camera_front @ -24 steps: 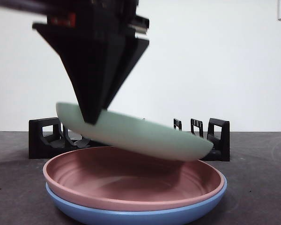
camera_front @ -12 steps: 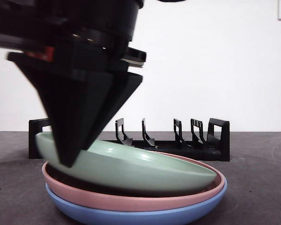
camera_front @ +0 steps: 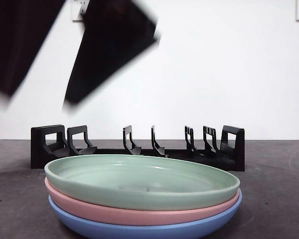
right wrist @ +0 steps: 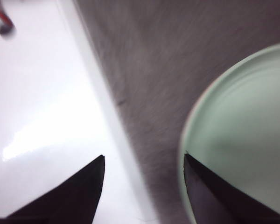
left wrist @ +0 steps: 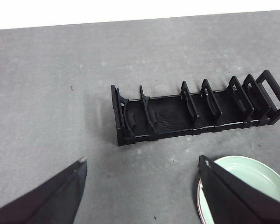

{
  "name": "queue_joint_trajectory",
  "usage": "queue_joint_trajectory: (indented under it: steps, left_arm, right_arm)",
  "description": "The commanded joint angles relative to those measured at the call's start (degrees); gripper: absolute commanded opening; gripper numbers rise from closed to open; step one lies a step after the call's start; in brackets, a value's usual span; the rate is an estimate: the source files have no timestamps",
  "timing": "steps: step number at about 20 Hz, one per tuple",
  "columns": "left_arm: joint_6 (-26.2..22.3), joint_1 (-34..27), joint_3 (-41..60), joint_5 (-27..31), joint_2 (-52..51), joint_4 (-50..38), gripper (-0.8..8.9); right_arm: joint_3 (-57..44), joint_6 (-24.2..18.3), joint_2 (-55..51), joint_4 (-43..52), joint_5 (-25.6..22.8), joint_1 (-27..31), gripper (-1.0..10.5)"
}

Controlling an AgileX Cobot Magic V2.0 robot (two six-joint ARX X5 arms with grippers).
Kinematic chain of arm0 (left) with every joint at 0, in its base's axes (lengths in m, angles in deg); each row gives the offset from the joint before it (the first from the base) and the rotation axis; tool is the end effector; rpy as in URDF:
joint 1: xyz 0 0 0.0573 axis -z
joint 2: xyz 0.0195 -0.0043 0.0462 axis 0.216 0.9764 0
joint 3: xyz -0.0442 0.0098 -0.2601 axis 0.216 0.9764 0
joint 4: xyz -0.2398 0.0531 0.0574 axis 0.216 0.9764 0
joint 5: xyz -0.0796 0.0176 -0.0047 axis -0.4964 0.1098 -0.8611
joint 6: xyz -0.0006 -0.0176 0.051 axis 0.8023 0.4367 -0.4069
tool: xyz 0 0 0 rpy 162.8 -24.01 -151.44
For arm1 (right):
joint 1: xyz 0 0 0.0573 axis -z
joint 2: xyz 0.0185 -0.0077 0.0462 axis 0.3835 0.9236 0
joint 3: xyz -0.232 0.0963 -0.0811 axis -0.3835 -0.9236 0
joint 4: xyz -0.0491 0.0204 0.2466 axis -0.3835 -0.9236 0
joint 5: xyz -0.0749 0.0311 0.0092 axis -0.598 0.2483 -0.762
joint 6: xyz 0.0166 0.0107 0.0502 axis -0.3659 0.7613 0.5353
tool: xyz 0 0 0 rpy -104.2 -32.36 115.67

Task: Place the plate

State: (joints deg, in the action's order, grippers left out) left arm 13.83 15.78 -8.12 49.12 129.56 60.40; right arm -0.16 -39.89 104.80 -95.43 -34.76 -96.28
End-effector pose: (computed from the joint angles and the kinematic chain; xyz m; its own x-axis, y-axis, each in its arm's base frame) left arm 0.0967 -0.0449 0.4322 0.8273 -0.2033 -0.5236 0.2040 0.9773 -0.0572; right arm 0.0858 0.2927 0.2704 0.1454 0.4666 -0.8724 -0.8992 0.4302 0.0802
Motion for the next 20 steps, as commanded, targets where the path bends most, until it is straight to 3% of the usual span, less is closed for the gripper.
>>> queue_joint_trajectory:
  steps: [1, 3, 8, 11, 15, 17, 19, 20]
  left_arm:
    - [-1.5, 0.2, -1.1, 0.3, 0.3, -0.5, 3.76]
    - [-2.3, 0.2, -1.0, 0.3, 0.3, -0.4, 3.76]
    - [-2.3, 0.2, 0.6, 0.3, 0.3, -0.8, 3.76]
    - [-2.3, 0.2, 1.6, 0.3, 0.4, -1.1, 3.76]
    - [-1.0, 0.2, 2.2, 0.2, 1.4, -0.9, 3.76]
    - [-0.5, 0.3, 2.2, 0.1, 2.1, -0.5, 3.76]
    - [0.0, 0.3, 2.2, 0.1, 2.3, -0.7, 3.69]
    - [0.1, 0.3, 2.2, 0.1, 2.3, -0.9, 2.78]
  right_arm:
    - [1.0, -0.4, -5.7, -0.9, -5.9, 0.5, 2.7]
    - [0.1, -0.4, -11.5, -1.3, -9.4, 3.1, 2.7]
    - [-9.7, -1.0, -25.9, 2.9, -12.0, 13.3, 2.7]
    - [-17.4, -6.3, -33.9, 6.2, -15.8, 19.5, 2.7]
    - [-19.7, -12.0, -39.2, 6.4, -21.5, 27.5, 2.7]
    - [-19.7, -13.2, -40.7, 6.9, -25.9, 30.6, 2.7]
    - [-19.6, -13.6, -42.1, 7.3, -26.9, 32.4, 2.7]
    - [-19.6, -13.7, -42.8, 7.7, -26.9, 32.8, 2.1]
